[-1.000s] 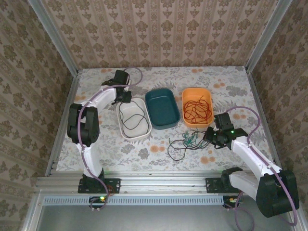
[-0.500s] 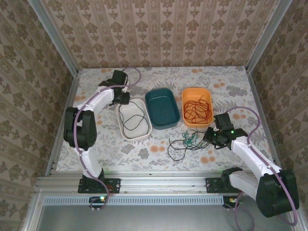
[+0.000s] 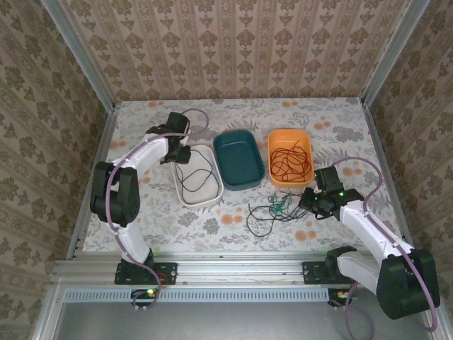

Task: Untangle the cables

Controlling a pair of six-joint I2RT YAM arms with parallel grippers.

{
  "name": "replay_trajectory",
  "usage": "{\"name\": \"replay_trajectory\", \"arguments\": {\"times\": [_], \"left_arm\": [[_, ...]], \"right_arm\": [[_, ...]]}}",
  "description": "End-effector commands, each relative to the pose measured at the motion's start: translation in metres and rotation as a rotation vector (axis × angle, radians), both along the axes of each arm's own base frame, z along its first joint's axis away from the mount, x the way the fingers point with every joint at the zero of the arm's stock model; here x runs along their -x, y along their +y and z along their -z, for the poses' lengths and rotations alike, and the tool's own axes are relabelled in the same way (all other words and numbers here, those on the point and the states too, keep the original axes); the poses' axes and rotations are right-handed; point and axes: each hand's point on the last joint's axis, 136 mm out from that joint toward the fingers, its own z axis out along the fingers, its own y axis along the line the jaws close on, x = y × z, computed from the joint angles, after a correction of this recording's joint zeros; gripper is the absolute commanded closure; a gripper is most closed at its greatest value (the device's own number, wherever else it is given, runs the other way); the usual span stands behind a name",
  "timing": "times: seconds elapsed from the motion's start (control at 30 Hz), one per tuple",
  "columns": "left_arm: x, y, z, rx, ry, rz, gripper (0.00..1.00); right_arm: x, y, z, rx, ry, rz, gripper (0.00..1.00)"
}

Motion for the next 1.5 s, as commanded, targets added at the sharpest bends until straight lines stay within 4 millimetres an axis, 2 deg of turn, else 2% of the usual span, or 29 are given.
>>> {"name": "replay_trajectory", "arguments": {"times": [0.0, 0.13, 0.4, 0.57, 0.67, 0.77, 0.87, 1.07, 1.2, 1.33, 1.47], "left_arm": [[0.009, 0.005, -0.003, -0.032, -0.001, -0.026, 0.70], [0.013, 0.008, 0.007, -0.109, 0.004, -0.033, 0.70], [0.020, -0.014, 0.037, -0.128, 0.063, -0.001, 0.70], [0.030, -0.048, 0.049, -0.101, 0.086, 0.066, 0.71], [0.037, -0.071, 0.047, -0.066, 0.084, 0.115, 0.71], [0.043, -0.083, 0.040, -0.037, 0.073, 0.125, 0.69], [0.042, -0.074, 0.026, -0.056, 0.027, 0.083, 0.62], [0.029, -0.046, -0.026, -0.130, -0.156, 0.003, 0.40], [0.025, -0.023, -0.047, -0.108, -0.185, -0.094, 0.39], [0.021, -0.005, -0.045, -0.066, -0.167, -0.148, 0.40], [0.011, -0.002, -0.041, -0.093, -0.167, -0.126, 0.52]], "right_arm": [[0.007, -0.002, 0.005, 0.005, 0.017, -0.004, 1.00], [0.007, -0.002, 0.004, 0.005, 0.011, -0.004, 1.00], [0.008, -0.003, 0.003, 0.008, 0.010, -0.002, 1.00], [0.008, -0.003, 0.002, 0.010, 0.009, -0.001, 1.00], [0.008, -0.003, 0.002, 0.012, 0.008, 0.000, 1.00], [0.007, -0.003, 0.002, 0.011, 0.007, 0.001, 1.00], [0.007, -0.003, 0.002, 0.011, 0.006, 0.000, 1.00], [0.007, -0.002, 0.004, 0.006, 0.010, -0.005, 1.00], [0.007, -0.002, 0.004, 0.006, 0.013, -0.006, 1.00], [0.007, -0.001, 0.004, 0.005, 0.015, -0.011, 1.00], [0.003, -0.001, 0.001, 0.010, 0.011, -0.018, 1.00]]}}
